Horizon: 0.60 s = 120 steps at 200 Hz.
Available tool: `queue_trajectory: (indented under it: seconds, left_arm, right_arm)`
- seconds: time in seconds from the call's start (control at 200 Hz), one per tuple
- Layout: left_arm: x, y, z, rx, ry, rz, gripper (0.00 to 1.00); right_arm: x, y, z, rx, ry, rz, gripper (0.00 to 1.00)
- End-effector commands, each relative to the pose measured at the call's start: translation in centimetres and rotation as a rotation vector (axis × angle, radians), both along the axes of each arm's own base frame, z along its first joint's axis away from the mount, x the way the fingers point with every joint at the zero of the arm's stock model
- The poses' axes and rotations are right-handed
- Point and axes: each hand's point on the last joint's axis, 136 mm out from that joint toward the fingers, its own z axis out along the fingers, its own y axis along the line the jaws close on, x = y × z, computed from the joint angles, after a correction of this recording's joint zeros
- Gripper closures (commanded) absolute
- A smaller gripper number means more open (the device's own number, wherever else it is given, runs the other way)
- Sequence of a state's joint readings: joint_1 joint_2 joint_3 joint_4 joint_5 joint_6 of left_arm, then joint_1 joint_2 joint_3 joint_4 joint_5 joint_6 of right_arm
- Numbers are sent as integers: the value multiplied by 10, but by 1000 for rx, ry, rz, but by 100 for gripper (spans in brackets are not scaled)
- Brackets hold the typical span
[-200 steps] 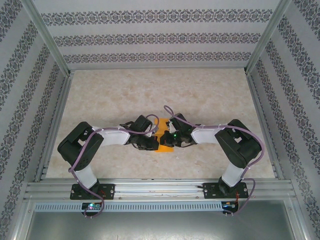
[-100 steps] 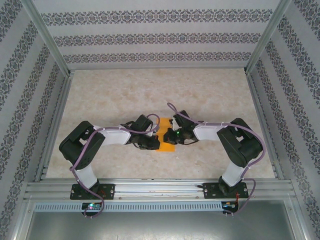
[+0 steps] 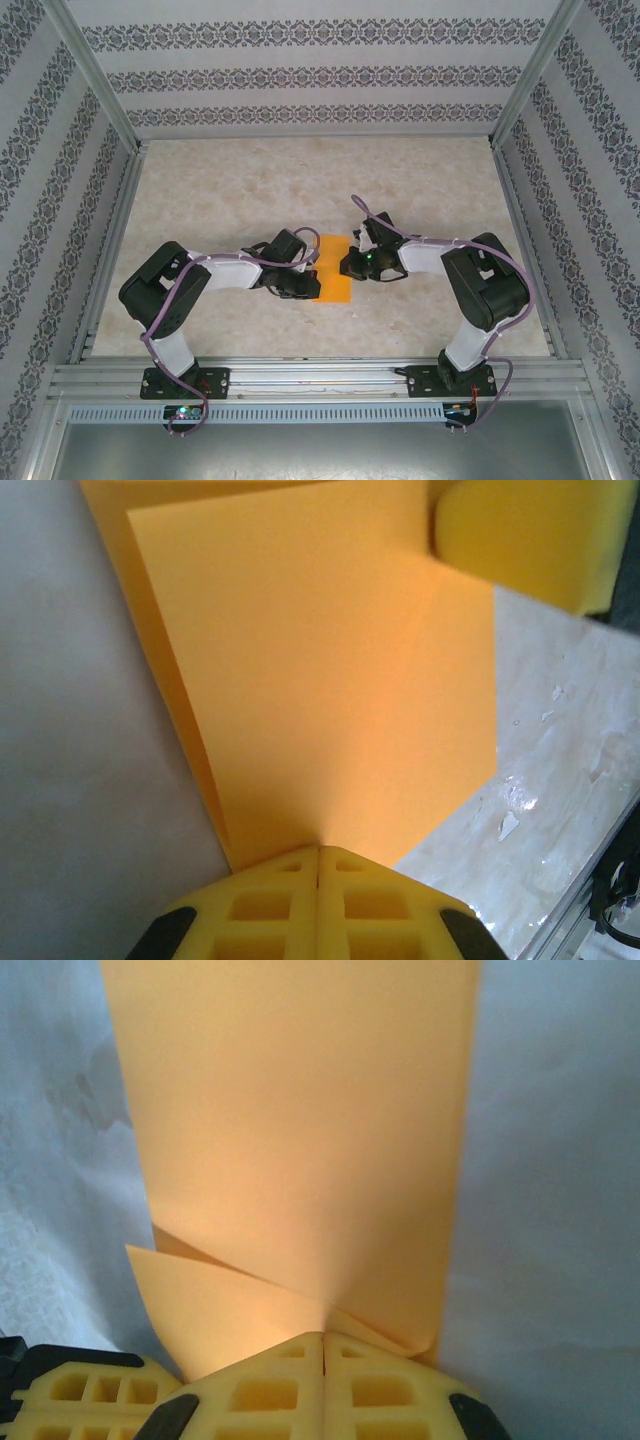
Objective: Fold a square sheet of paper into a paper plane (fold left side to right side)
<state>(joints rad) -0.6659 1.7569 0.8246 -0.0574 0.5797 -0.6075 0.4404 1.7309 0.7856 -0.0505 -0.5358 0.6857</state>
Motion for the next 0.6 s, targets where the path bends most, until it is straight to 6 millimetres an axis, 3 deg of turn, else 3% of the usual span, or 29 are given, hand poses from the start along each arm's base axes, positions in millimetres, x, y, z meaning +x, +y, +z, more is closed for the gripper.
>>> queue_trajectory:
  seconds: [0.0, 0.14, 0.35, 0.49, 0.595]
  left_arm:
    - [-34, 42, -52, 219, 138, 28, 98]
    - [-33, 41, -51, 215, 134, 28, 98]
    - [-32, 36, -46, 186, 123, 23, 98]
    - [-29, 33, -42, 170, 114, 25, 98]
    - [-28, 32, -40, 163, 110, 25, 98]
  right_arm:
    - [11, -31, -17, -102, 1, -58, 100]
    - [18, -37, -10, -85, -8, -71, 100]
    - [23, -35, 24, -57, -71, -65, 100]
    - [15, -21, 40, -16, -96, -36, 100]
    - [6, -3, 42, 30, -86, -5, 100]
